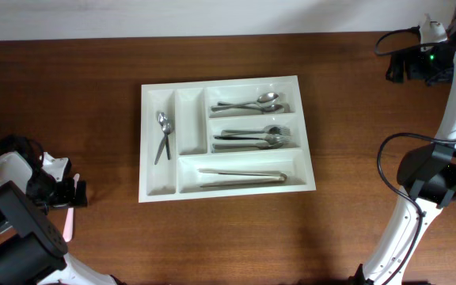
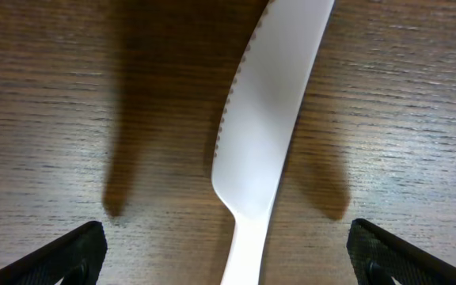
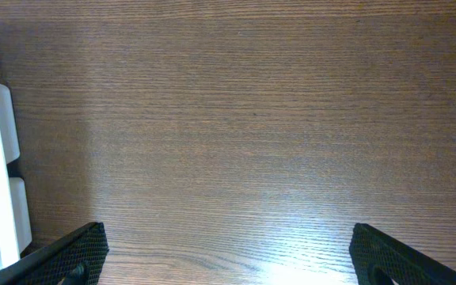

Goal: Pack container
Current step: 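Close the left gripper on the white plastic knife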

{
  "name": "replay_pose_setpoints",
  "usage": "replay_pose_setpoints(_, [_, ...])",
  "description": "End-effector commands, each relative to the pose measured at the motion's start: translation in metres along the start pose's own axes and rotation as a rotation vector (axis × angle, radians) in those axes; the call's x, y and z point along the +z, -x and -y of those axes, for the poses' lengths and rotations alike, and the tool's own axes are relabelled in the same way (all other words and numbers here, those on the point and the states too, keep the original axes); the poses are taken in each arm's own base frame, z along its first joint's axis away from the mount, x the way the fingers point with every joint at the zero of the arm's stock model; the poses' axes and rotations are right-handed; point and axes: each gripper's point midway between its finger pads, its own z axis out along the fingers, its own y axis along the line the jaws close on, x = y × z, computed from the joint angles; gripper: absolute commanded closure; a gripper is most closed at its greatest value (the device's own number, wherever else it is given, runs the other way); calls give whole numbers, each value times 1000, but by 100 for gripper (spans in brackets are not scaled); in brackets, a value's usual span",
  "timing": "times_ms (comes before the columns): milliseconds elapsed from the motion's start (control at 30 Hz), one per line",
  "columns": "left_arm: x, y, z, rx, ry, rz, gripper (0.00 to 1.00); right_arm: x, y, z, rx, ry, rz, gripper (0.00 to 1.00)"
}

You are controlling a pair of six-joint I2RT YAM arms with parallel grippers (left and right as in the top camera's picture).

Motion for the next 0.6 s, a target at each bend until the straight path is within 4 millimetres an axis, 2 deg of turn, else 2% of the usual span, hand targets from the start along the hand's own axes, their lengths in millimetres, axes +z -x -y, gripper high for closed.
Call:
replay_pose_setpoints(0, [12, -10, 5, -9, -18, -35, 1, -6, 0, 2, 5, -7, 11, 1])
replay_pose_setpoints(167, [19, -15, 9, -9, -24, -44, 1, -6, 0, 2, 5, -7, 11, 1])
replay_pose_setpoints(400, [19, -12, 7, -10, -17, -32, 0, -6, 0, 2, 5, -7, 11, 1])
replay_pose_setpoints(467, [19, -12, 7, -10, -17, -31, 8, -6, 0, 2, 5, -7, 11, 1])
replay_pose_setpoints(500, [19, -12, 7, -10, -16, -29, 21, -6, 0, 2, 5, -7, 11, 1])
replay_pose_setpoints(567, [19, -11, 7, -10, -16, -28, 38, -6, 0, 2, 5, -7, 11, 2])
